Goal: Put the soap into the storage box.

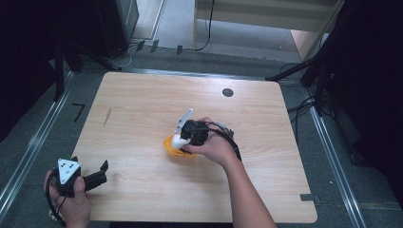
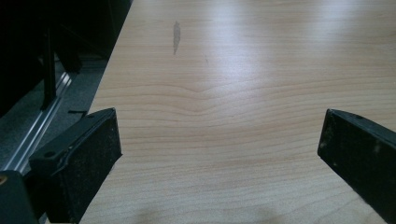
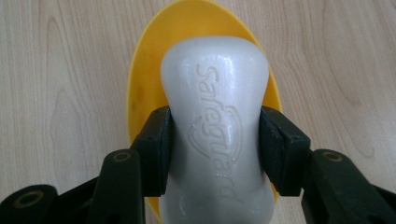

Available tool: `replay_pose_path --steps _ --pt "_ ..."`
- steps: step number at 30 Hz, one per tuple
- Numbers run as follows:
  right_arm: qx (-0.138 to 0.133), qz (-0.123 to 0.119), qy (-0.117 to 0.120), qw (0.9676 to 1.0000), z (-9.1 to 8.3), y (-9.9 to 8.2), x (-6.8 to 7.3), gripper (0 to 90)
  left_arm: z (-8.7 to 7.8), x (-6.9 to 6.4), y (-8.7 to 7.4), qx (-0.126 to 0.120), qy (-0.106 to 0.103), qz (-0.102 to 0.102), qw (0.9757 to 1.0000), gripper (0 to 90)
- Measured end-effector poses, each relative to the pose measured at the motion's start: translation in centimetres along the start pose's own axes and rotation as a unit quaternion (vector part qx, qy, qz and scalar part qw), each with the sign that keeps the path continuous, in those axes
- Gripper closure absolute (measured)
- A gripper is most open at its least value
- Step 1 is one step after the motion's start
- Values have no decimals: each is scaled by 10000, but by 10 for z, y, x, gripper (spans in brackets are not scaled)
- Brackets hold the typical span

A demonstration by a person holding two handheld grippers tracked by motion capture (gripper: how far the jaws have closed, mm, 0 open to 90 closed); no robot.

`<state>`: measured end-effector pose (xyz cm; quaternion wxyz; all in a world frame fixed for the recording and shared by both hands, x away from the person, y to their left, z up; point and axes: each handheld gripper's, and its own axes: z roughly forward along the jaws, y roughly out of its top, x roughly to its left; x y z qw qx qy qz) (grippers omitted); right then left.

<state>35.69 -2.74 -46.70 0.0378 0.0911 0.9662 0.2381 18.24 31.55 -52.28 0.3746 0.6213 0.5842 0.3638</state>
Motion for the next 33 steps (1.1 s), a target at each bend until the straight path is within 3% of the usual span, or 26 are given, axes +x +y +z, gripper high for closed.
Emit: replay_pose_path --steps 5,9,13,22,27,33 --pt "81 -92 2 9999 4 0 3 464 0 0 0 5 -2 3 10000 0" --pt "-287 25 -42 9996 -6 -1 2 395 0 0 0 9 -7 1 10000 0" --pt "-269 125 116 9995 -11 -6 1 387 0 0 0 -1 0 4 10000 0" --pt "-520 430 99 9977 -29 -32 -3 357 0 -1 0 14 19 37 10000 0" --pt "-573 562 -42 9968 -38 -48 -3 337 0 -1 0 17 26 61 10000 0" --pt "-747 876 -124 9933 -47 -69 -3 295 0 -1 0 14 29 49 10000 0"
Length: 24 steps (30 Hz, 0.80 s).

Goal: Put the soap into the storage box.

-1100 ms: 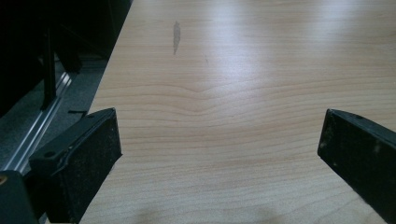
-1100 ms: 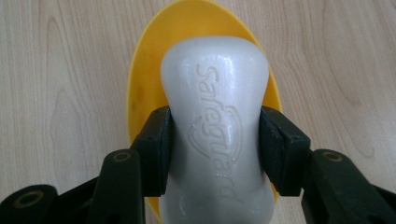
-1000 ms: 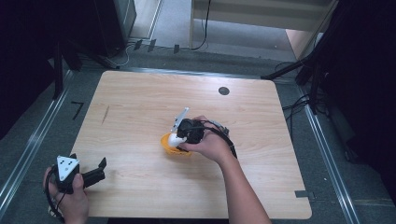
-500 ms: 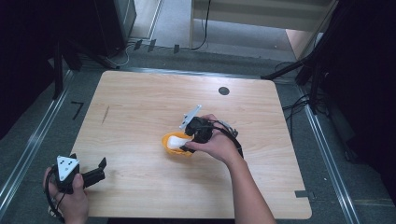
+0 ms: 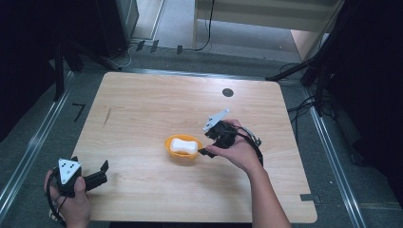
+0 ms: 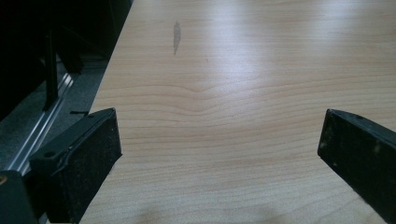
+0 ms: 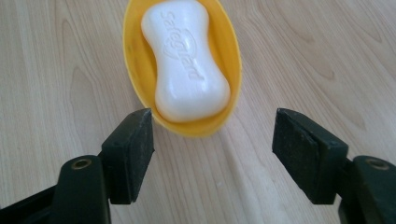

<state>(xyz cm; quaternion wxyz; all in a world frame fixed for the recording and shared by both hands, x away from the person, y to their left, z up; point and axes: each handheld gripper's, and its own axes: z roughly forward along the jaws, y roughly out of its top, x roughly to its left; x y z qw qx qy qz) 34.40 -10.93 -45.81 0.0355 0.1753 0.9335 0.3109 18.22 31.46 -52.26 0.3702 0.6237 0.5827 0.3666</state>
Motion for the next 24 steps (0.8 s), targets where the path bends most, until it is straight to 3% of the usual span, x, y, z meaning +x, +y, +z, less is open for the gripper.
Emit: replay_pose_path --steps 13,24 --pt "-171 451 -231 9986 -18 -40 -7 208 0 0 0 4 0 8 10000 0" --pt "-220 934 -386 9946 -25 -78 -9 168 0 0 0 4 1 19 10000 0"
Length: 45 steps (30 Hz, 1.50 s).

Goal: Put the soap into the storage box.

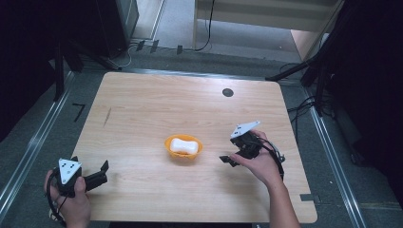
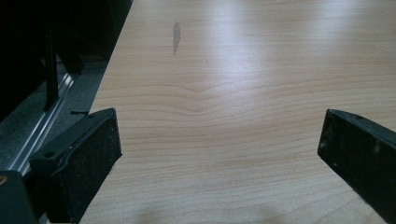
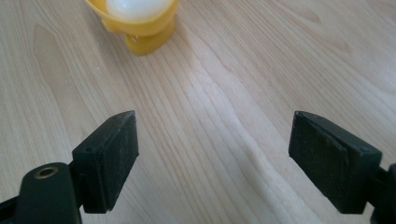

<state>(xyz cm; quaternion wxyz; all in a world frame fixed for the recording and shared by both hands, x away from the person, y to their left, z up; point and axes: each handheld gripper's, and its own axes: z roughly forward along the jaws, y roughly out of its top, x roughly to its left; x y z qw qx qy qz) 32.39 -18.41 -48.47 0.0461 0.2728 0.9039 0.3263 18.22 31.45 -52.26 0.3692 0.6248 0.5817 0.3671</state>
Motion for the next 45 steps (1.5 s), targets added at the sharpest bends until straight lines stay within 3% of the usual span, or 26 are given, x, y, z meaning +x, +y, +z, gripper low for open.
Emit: replay_pose_path --steps 12,28,38,45 --pt "-129 407 -172 9989 -12 -40 -10 139 0 0 0 -12 4 -5 10000 0" --pt "-438 915 -514 9935 -27 -91 -15 135 0 0 0 -8 7 -7 10000 0" --pt "-889 1384 -826 9829 -46 -136 -15 136 0 -1 0 -23 17 1 10000 0" --pt "-1137 1611 -886 9764 -51 -160 -12 134 -1 -1 -1 -38 15 -1 10000 0"
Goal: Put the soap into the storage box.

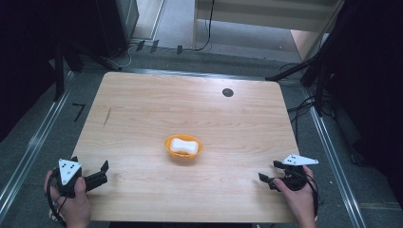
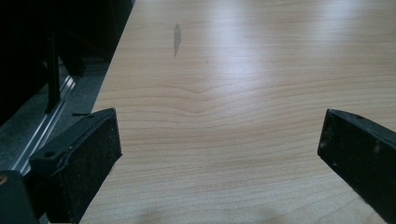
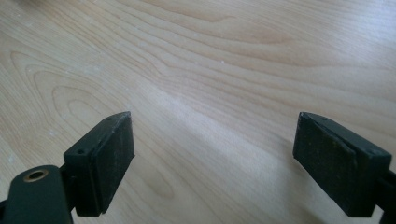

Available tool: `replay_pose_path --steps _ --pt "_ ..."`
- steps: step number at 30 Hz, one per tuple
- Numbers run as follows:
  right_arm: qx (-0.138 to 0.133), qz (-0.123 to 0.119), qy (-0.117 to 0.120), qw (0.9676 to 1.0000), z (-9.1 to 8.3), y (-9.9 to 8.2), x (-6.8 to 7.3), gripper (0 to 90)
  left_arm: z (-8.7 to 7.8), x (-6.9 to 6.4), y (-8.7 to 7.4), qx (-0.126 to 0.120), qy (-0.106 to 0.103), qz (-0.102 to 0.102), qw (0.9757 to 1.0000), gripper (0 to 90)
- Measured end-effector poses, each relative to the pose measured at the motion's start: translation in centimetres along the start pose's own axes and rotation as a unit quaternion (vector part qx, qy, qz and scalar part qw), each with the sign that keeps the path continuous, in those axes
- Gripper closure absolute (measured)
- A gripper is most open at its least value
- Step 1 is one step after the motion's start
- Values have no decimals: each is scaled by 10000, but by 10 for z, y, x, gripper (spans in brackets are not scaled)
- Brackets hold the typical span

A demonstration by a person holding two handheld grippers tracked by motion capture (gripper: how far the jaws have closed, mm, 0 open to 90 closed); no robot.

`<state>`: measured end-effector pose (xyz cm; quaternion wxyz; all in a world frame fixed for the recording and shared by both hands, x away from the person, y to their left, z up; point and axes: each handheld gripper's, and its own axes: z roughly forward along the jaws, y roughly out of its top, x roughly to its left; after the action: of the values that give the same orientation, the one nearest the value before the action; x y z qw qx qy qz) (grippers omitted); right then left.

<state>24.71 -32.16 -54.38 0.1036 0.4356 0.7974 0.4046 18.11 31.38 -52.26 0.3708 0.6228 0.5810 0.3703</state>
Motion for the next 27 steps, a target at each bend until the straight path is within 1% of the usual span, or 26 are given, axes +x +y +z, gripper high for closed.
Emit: replay_pose_path --steps 3,6,11,13,14,18,23,25,27 --pt "-134 123 -100 9998 -5 -10 -1 134 0 0 0 2 -14 -17 10000 0" --pt "-298 218 -185 9991 -11 -14 -1 129 0 0 0 5 0 1 10000 0" --pt "-429 260 -383 9980 -21 -24 -2 129 0 0 0 -8 -10 -10 10000 0" --pt "-568 318 -476 9967 -26 -28 -4 130 0 1 0 -16 -7 -18 10000 0" --pt "-645 387 -509 9959 -29 -31 -4 130 0 0 0 -15 -13 -19 10000 0" --pt "-941 582 -633 9918 -40 -39 -9 130 0 0 0 -31 -4 -23 10000 0" --pt "-1175 755 -748 9874 -48 -47 -12 131 0 0 0 -20 -18 1 10000 0" --pt "-1203 753 -752 9870 -49 -47 -12 131 0 0 0 -19 -18 18 10000 0" --pt "-1192 707 -832 9869 -48 -47 -11 132 0 0 0 -3 -9 30 10000 0"
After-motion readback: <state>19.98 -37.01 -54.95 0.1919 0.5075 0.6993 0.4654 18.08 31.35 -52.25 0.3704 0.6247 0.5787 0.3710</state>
